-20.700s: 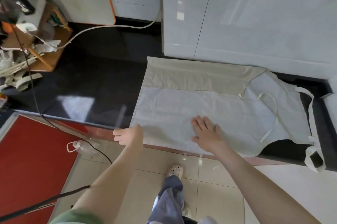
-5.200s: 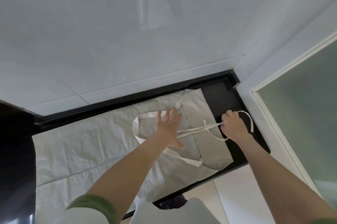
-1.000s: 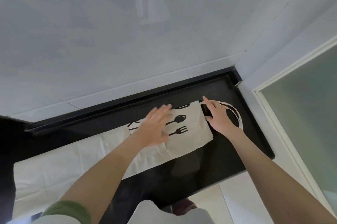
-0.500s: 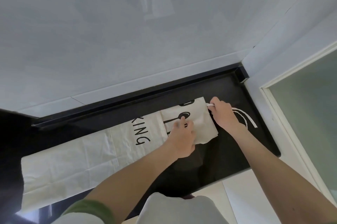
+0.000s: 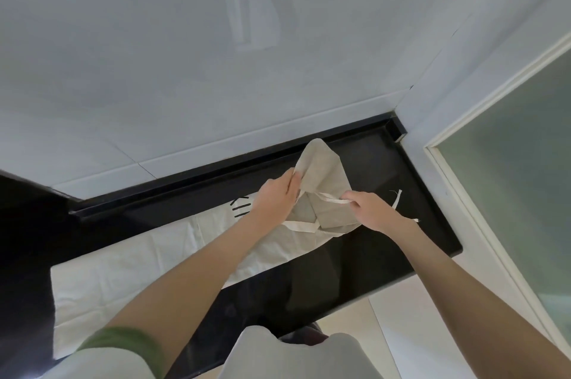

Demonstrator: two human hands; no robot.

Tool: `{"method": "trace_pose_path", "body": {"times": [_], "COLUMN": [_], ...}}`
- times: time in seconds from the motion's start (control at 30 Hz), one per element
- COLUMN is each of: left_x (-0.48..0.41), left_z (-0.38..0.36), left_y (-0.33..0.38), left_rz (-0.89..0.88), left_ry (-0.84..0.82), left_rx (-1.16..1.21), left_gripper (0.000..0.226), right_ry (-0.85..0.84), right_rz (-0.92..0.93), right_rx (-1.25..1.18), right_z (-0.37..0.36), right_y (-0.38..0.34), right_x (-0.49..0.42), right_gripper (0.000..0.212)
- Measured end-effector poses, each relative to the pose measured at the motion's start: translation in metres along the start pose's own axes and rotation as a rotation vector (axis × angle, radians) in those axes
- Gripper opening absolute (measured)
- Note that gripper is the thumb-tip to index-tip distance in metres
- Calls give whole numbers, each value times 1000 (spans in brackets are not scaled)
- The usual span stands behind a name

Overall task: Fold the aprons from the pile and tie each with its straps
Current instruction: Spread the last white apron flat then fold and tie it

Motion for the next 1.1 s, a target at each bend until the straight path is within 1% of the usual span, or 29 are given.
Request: {"method": "trace_pose_path", "body": {"times": [0.07, 0.2, 0.27, 0.33, 0.37, 0.43, 0.5, 0.53, 0.57, 0.6, 0.67, 0.73, 0.77, 0.8, 0.87, 0.93, 0.97, 1.0, 1.03, 1.07, 1.1], "left_x": [1, 2, 6, 19, 24, 31, 35, 40, 48, 55, 67, 74, 76, 76, 79, 83, 86, 88, 89, 91, 93], "left_z": [5, 4, -5, -26, -35, -47, -52, -53, -54, -53, -54, -58, -60, -60, -62, -64, -65, -66, -67, -67, -67], "left_y": [3, 18, 24, 20, 16, 3, -20, -33, -47, -58, -76, -85, -86, -87, -89, -90, -92, -92, -94, -95, -95], "left_rz": [7, -65, -67, -8, 2, -35, -31, -2, 34, 66, 109, 112, 97, 80, 48, 26, 23, 23, 27, 28, 17], "left_ry": [32, -37, -130, -279, -335, -378, -405, -428, -458, -475, -499, -544, -554, -556, -562, -577, -587, -596, -602, -602, -593], "left_rx": [58, 64, 119, 168, 163, 69, -135, -268, -388, -461, -482, -481, -491, -506, -523, -537, -540, -537, -529, -514, -501], "left_gripper": [36, 31, 36, 50, 51, 48, 41, 44, 52, 59, 66, 70, 71, 71, 72, 76, 79, 83, 87, 90, 92], "right_ry": [-77, -201, -260, -323, -341, -374, -470, -544, -615, -673, -749, -750, -711, -621, -315, 65, 235, 367, 447, 478, 469], "right_rz": [31, 89, 146, 190, 189, 124, 50, 2, -53, -105, -163, -143, -109, -60, 23, 39, 16, -44, -128, -231, -337], "right_rx": [15, 26, 51, 32, 16, -7, -34, -65, -84, -79, -19, 22, 14, -8, -108, -225, -226, -183, -131, -104, -103], "right_z": [-13, -40, -58, -77, -84, -96, -108, -116, -123, -129, -139, -141, -139, -131, -102, -63, -47, -35, -28, -25, -24], "right_y": [-12, -49, -70, -86, -92, -93, -89, -87, -86, -85, -83, -85, -88, -90, -92, -79, -67, -52, -36, -18, 0], "right_x": [16, 52, 68, 81, 84, 86, 91, 94, 99, 104, 110, 110, 107, 101, 80, 61, 53, 48, 43, 39, 37], "right_gripper": [33, 35, 34, 29, 28, 24, 18, 17, 18, 21, 28, 38, 41, 41, 30, 18, 18, 24, 32, 38, 43]}}
Point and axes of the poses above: each hand's wrist, its own x-axis away from the middle knuckle, its own z-axis out of the back of the hand, y = z × x, the point moved 9 cm from there along -x, towards the middle knuckle, and after that the axes turned 13 degrees about -z, right-handed, at the moved point
